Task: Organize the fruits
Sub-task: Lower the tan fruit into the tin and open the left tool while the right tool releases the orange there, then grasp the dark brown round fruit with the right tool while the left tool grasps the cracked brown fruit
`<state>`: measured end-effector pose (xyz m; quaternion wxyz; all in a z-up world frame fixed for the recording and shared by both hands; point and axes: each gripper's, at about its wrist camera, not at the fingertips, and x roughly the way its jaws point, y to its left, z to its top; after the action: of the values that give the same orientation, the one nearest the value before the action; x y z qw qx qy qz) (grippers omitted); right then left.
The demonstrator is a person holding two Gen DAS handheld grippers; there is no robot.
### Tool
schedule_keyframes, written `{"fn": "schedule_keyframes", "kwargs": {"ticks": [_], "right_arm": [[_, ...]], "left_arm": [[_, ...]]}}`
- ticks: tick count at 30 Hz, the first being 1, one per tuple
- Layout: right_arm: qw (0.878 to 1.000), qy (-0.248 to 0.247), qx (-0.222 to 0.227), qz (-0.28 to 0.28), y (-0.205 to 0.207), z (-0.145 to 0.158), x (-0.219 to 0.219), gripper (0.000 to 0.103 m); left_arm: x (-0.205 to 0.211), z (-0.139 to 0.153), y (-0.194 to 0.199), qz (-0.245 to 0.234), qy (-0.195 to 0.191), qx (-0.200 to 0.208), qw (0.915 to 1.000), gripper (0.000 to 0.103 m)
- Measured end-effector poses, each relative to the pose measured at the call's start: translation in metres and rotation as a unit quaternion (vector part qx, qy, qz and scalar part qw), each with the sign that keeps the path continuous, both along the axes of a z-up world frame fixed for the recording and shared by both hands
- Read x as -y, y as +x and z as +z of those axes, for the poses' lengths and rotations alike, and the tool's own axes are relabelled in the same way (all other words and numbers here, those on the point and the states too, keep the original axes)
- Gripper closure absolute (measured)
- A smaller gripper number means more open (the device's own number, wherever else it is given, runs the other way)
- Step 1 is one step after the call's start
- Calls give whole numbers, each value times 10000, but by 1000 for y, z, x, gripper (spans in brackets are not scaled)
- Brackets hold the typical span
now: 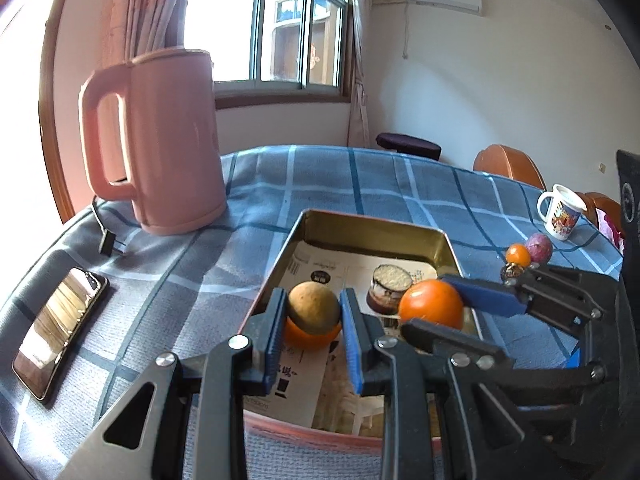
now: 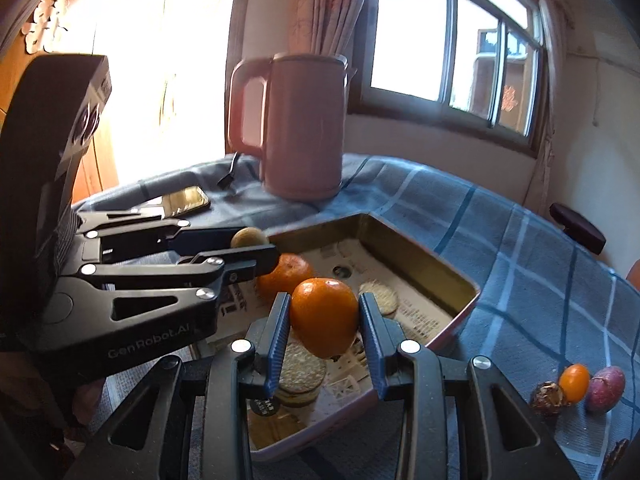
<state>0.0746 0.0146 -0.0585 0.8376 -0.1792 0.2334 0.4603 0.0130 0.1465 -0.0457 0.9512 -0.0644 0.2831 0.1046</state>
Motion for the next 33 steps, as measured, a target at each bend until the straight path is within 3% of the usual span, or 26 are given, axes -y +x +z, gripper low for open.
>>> {"fn": "schedule_keyframes", "kwargs": {"ticks": [7, 8, 10, 11, 12, 19, 22, 25, 30, 33], "right_arm": [[9994, -208, -266, 16, 7, -7, -6, 66], [9994, -193, -299, -8, 9, -7, -5, 66], [9993, -170, -335, -79, 11, -7, -3, 57], [9993, -147, -321, -111, 11, -6, -1, 49], [9994, -104, -288, -146, 12, -4, 2, 46], [9989, 124, -69, -452, 13, 17, 46, 46], [9956, 26, 156, -922, 24, 24, 85, 45], [9858, -32, 181, -1668, 49, 25, 135, 44], [9529, 103, -128, -3029, 96, 21, 224, 44], [9365, 150, -368, -3485, 112, 12, 260, 44]], "left_arm": [[-1, -2, 2, 18, 4, -108, 9999, 74], [-1, -2, 2, 36, 25, -106, 9999, 71], [1, -1, -1, 139, 82, -35, 9999, 51], [2, 1, -4, 176, 57, 62, 9998, 36], [2, 3, -6, 197, 43, 120, 9997, 29], [31, 21, -4, -47, 42, 473, 9989, 24], [58, 27, 3, -358, 160, 554, 9977, 20], [86, 32, 16, -683, 220, 528, 9960, 18], [133, 32, 45, -1172, 355, 408, 9916, 16], [158, 23, 72, -1367, 409, 116, 9897, 16]]}}
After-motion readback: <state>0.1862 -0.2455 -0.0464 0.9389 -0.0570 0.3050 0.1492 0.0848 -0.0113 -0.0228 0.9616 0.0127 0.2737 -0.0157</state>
